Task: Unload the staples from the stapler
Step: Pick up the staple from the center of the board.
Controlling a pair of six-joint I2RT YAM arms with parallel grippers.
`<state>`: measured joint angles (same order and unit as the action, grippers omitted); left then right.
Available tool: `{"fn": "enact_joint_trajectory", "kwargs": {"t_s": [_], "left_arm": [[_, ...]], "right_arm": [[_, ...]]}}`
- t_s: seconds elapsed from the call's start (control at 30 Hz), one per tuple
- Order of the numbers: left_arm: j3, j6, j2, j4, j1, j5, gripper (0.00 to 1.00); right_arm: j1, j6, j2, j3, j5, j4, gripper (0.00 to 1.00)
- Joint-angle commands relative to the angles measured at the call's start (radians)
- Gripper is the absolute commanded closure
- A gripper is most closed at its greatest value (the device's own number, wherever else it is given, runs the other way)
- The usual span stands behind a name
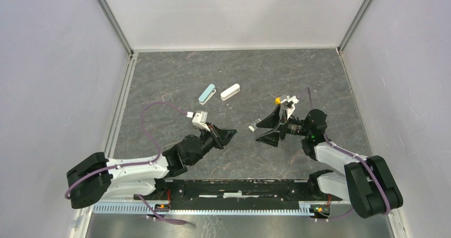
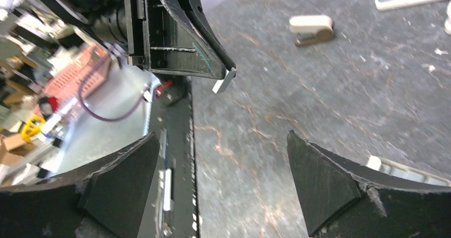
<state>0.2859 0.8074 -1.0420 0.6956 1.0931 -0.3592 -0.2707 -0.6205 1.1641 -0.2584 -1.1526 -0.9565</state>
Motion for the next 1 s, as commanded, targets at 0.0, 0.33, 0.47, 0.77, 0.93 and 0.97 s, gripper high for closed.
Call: {"fn": "enact_joint_trajectory", "kwargs": {"t_s": [0.0, 0.33, 0.47, 0.77, 0.93, 0.97], "left_arm": [[-0.053, -0.083, 0.021, 0.297, -0.001, 0.078, 0.82], [-0.008, -0.049, -0.081, 0.464, 0.001, 0.219, 0.82], [0.020, -0.032, -0.146, 0.526, 0.000, 0.248, 0.82], [0.042, 0.004, -0.219, 0.607, 0.001, 0.279, 0.82], [0.056, 0.017, -0.249, 0.625, 0.002, 0.293, 0.82], [0.057, 0.021, -0.258, 0.632, 0.003, 0.297, 0.82]], "right_arm": [[-0.018, -0.274, -0.025, 0.067, 0.056, -0.432, 0.02], [-0.086, -0.470, 0.005, 0.082, 0.065, -0.683, 0.02], [-0.113, -0.415, 0.001, 0.078, 0.073, -0.586, 0.10], [-0.133, -0.419, 0.029, 0.063, 0.080, -0.540, 0.19], [-0.134, -0.424, 0.033, 0.058, 0.087, -0.538, 0.21], [-0.135, -0.424, 0.032, 0.059, 0.090, -0.536, 0.23]]}}
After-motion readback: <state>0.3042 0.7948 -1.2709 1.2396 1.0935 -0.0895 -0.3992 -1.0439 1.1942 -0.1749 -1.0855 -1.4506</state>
